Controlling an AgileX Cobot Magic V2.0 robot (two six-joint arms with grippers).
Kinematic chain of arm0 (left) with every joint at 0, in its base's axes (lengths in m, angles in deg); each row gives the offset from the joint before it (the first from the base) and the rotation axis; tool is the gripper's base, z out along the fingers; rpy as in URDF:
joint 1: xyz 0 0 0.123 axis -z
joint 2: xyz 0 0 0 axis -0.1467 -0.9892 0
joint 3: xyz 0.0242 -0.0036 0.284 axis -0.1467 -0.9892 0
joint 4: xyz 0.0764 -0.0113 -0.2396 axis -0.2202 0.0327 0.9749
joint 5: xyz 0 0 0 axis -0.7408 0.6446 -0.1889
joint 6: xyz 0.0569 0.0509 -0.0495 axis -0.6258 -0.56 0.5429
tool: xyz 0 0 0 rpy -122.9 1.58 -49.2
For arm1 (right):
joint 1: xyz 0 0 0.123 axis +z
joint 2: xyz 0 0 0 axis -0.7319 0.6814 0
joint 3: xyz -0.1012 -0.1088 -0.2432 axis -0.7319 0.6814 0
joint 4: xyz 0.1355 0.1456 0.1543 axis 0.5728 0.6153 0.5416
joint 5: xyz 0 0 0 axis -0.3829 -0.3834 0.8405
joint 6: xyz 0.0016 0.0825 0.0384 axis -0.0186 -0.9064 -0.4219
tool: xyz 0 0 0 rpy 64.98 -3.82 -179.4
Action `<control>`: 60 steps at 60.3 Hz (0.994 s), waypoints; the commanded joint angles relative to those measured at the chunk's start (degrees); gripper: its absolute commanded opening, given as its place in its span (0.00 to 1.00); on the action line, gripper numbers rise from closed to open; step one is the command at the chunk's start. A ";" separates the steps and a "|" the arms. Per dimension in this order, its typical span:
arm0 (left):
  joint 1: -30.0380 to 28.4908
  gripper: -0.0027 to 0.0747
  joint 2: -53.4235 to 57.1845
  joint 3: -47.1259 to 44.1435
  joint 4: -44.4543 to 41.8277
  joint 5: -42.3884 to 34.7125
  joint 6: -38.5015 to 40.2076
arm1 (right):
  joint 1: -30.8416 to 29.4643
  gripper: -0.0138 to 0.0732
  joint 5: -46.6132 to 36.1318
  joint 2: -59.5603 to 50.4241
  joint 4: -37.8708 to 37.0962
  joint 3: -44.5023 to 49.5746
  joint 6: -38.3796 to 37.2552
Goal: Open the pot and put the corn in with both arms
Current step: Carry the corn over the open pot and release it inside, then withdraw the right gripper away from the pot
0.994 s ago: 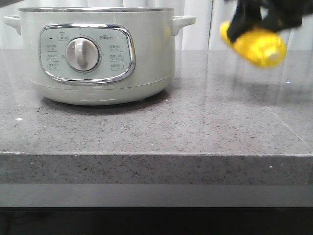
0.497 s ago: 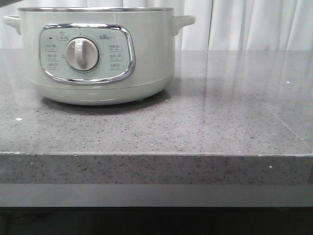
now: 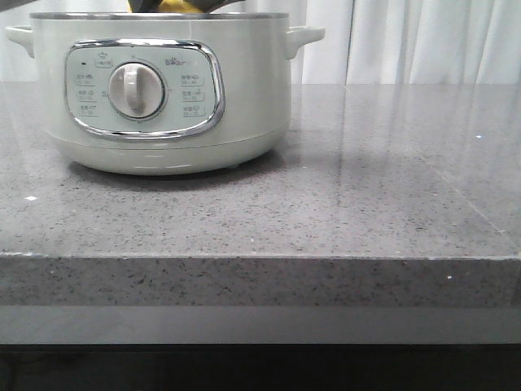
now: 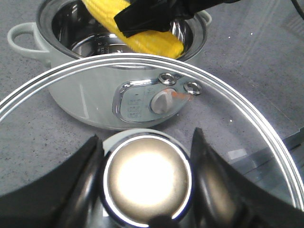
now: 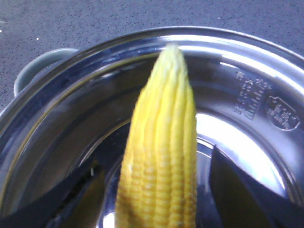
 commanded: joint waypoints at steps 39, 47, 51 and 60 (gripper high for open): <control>0.37 0.20 0.08 2.16 1.40 -8.28 0.01 | -7.04 0.18 3.45 -13.46 -2.80 -2.16 0.52; 0.37 0.20 0.08 2.16 1.40 -8.28 0.01 | -11.50 0.09 8.43 -16.20 -4.29 -1.77 0.52; 0.37 0.20 0.08 2.16 1.40 -8.28 0.01 | -13.77 0.09 9.61 -18.06 -5.08 -0.27 0.52; 0.37 0.20 0.08 2.16 1.40 -8.28 0.01 | -19.70 0.09 7.36 -25.72 -5.52 9.31 0.52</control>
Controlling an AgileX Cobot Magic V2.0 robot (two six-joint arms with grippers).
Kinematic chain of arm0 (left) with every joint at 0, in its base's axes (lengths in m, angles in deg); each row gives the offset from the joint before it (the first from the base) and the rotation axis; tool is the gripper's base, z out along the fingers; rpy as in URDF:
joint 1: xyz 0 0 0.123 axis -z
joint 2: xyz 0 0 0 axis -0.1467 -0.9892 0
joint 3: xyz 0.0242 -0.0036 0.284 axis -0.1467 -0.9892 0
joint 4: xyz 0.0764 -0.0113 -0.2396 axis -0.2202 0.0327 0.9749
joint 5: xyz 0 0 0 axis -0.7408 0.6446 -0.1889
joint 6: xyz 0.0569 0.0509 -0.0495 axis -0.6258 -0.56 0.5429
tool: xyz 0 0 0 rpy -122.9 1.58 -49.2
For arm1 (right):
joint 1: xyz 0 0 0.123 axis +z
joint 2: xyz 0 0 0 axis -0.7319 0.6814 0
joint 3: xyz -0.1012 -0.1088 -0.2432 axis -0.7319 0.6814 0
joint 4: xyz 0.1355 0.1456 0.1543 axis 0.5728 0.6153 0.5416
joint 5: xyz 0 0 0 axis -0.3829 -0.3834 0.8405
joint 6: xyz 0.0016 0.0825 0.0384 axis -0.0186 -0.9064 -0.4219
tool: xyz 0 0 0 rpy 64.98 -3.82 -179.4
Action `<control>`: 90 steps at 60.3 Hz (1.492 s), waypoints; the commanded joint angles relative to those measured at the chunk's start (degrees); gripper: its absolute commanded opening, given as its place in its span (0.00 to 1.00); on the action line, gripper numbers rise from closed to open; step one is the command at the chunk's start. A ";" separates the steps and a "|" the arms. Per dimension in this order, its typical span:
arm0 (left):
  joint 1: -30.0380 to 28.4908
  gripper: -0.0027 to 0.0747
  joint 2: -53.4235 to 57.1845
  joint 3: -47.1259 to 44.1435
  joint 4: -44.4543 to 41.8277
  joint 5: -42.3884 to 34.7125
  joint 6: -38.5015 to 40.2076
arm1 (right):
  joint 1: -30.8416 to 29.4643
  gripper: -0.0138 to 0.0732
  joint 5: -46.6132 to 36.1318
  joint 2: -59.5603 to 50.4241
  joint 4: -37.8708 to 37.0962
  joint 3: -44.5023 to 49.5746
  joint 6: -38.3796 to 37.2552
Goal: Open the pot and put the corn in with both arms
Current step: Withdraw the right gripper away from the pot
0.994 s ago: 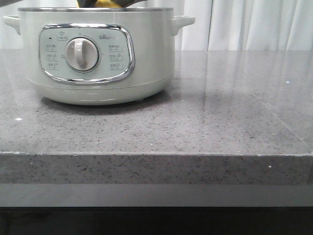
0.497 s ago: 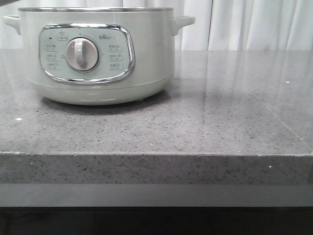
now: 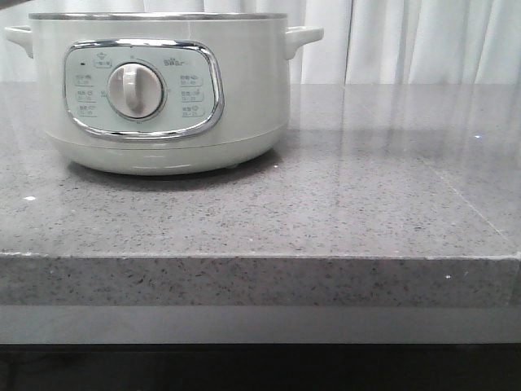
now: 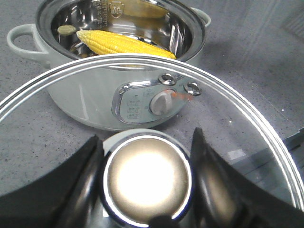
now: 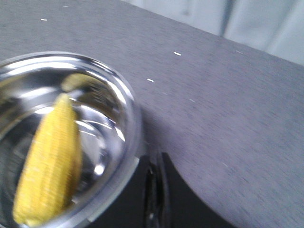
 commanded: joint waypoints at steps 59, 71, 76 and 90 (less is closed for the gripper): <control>0.37 0.20 -7.53 13.51 -0.92 -8.58 -0.03 | -10.70 0.08 -24.21 -73.86 -0.35 68.52 0.52; 0.37 0.20 -20.50 26.04 -1.31 -7.52 -0.12 | -10.70 0.08 -23.79 -73.84 -0.35 69.44 0.52; 0.37 0.20 -27.21 31.26 -1.31 -7.28 -0.12 | -10.70 0.08 -23.73 -73.84 -0.35 69.44 0.52; 0.37 0.20 -46.02 46.16 -1.44 -5.98 -0.12 | -10.70 0.08 -23.55 -73.84 -0.35 69.52 0.52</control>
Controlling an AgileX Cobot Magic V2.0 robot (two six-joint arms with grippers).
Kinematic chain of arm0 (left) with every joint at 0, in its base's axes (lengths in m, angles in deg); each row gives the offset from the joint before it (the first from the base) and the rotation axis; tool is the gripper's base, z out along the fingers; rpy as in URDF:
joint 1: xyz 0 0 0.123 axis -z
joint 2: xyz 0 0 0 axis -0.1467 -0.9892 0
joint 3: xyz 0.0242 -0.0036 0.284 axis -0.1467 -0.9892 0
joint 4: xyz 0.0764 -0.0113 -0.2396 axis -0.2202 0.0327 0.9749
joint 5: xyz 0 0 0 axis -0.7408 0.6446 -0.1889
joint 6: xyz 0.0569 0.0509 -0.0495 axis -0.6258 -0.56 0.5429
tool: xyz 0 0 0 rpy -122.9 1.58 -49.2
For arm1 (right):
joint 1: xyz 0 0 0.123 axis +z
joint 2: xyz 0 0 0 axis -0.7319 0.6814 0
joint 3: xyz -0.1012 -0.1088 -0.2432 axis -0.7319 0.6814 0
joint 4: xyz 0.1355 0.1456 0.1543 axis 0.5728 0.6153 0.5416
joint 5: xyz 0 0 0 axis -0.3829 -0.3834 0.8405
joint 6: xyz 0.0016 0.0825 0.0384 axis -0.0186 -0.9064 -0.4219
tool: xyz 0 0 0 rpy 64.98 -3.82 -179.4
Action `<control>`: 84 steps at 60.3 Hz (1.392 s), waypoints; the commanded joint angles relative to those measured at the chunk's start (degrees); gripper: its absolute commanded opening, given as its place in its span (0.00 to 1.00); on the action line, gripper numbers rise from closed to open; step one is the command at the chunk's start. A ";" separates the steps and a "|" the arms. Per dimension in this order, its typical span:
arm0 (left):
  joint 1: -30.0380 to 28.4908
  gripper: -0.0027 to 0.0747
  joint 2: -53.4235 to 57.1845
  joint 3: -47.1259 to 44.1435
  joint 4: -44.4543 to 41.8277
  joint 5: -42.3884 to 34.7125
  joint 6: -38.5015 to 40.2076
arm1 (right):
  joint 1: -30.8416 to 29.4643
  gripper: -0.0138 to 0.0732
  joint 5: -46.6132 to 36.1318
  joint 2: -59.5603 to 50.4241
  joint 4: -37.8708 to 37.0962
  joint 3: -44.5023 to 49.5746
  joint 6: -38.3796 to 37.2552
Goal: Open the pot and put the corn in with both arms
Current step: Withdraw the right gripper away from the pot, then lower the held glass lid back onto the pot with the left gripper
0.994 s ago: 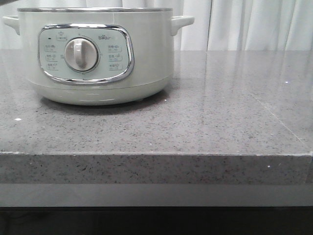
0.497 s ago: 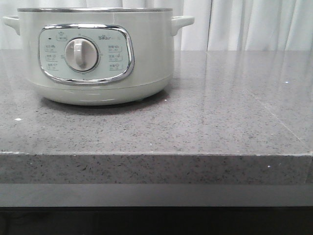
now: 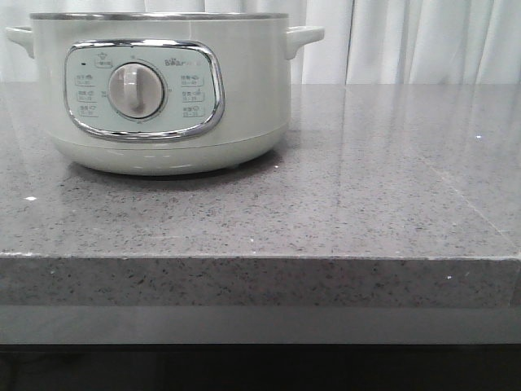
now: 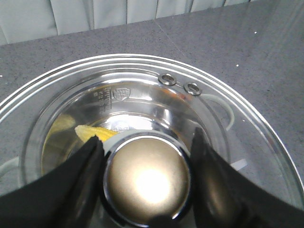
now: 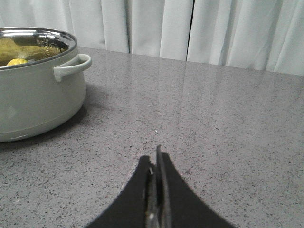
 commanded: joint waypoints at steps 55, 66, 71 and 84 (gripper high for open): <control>0.37 0.20 -19.82 20.76 0.64 0.24 -0.12 | -0.26 0.08 -4.01 0.50 0.28 -1.40 0.52; 0.37 0.20 -19.95 20.07 0.64 0.92 -0.12 | -0.26 0.08 -4.01 0.50 0.28 -1.40 0.52; 0.37 0.20 -19.95 18.50 0.64 0.35 -0.12 | -0.26 0.08 -4.01 0.50 0.28 -1.40 0.52; 0.37 0.20 -19.82 15.85 0.64 0.21 -0.12 | -0.26 0.08 -4.01 0.50 0.28 -1.40 0.52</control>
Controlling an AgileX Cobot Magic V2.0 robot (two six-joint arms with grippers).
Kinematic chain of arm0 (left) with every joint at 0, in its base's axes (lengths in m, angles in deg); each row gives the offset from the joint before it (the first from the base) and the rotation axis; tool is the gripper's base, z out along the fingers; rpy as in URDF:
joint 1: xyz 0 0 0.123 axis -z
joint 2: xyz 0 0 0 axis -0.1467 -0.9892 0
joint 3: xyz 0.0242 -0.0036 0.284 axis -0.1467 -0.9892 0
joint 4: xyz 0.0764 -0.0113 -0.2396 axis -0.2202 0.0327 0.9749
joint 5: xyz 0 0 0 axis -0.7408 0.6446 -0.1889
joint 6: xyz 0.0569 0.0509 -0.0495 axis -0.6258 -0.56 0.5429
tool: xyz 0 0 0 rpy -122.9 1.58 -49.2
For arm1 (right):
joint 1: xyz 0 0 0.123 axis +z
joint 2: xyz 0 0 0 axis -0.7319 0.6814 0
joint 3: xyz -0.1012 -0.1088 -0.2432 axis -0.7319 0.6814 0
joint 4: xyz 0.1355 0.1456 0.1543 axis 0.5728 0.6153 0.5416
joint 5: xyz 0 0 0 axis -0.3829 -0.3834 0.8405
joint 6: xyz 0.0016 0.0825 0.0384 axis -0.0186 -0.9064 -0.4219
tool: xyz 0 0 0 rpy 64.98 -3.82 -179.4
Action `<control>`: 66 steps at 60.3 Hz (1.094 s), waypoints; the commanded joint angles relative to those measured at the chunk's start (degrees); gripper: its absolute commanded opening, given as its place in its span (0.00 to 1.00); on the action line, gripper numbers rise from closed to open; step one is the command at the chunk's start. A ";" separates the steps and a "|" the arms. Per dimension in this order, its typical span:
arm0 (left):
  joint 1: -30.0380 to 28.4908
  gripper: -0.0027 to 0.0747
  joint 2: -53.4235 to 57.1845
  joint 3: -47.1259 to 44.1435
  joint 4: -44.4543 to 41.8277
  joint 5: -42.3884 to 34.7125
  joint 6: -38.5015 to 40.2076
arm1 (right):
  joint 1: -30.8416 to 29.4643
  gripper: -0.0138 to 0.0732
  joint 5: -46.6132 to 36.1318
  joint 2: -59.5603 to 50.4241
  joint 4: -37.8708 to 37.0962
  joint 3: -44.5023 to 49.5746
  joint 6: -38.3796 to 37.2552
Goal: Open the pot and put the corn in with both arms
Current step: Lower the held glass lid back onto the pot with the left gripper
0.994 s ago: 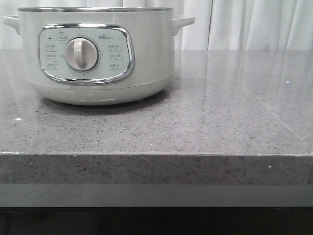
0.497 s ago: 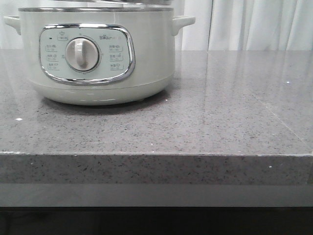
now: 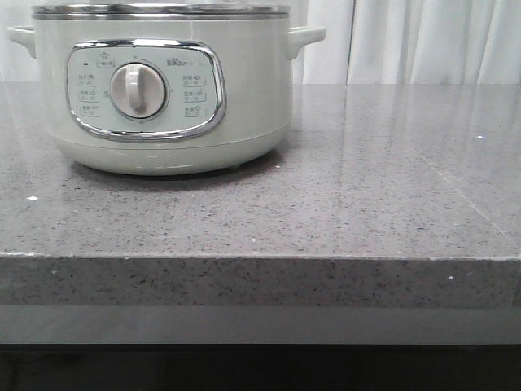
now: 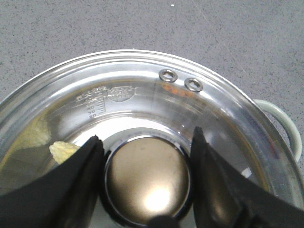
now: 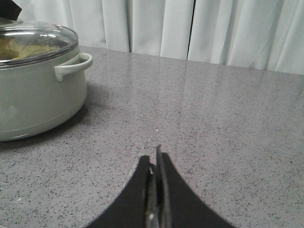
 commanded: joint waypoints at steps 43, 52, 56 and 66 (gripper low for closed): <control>0.37 0.76 11.23 2.51 -0.56 -3.90 -0.14 | -0.26 0.08 -4.18 0.50 0.28 -1.40 0.52; 0.37 0.51 15.03 2.10 -1.72 -1.90 -0.14 | -0.26 0.08 -4.23 0.50 0.28 -1.40 0.52; 0.37 0.30 17.11 0.34 -1.82 -2.31 -0.14 | -0.26 0.08 -4.30 0.50 0.28 -1.40 0.52; 0.37 0.01 25.02 -10.15 -1.95 -7.73 -0.27 | -0.26 0.08 -4.35 0.50 0.28 -1.40 0.52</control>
